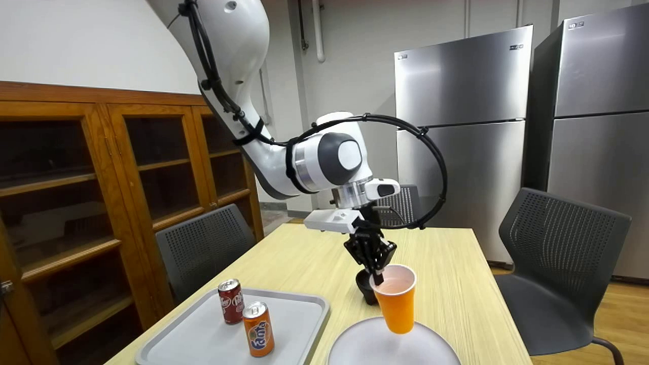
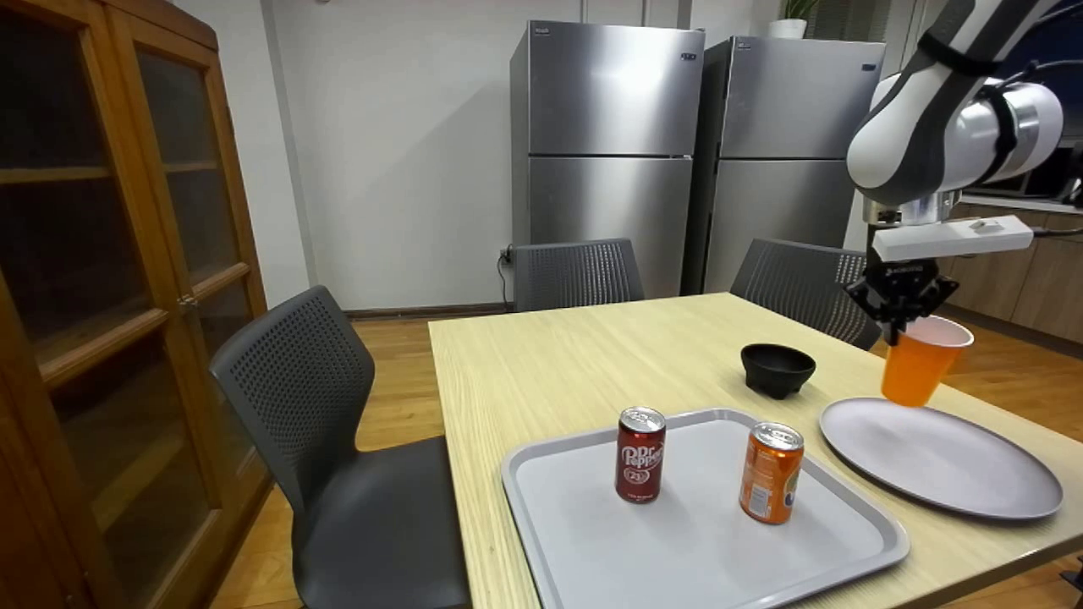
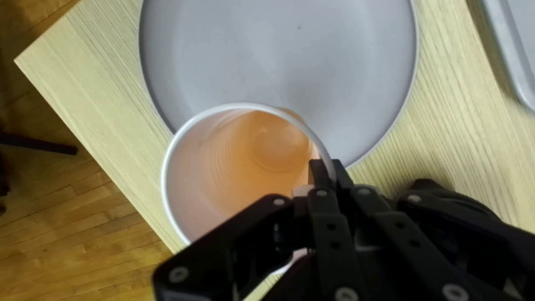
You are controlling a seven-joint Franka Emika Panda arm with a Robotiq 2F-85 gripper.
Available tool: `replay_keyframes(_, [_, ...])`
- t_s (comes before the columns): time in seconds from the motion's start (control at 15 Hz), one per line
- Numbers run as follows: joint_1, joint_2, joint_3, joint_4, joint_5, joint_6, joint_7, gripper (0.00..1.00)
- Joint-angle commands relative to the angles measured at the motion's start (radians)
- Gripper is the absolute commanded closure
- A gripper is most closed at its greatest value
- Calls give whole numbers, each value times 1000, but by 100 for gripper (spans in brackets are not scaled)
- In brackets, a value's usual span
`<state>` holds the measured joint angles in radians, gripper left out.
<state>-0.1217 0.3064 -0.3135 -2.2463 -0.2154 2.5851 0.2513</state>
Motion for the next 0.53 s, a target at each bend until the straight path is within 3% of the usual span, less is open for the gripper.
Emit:
replay_keyframes(0.0, [-36,40,16,88,52,-28,-24,99])
replay_keyframes(0.47, [-74,172,11,276,135,-49,3,99])
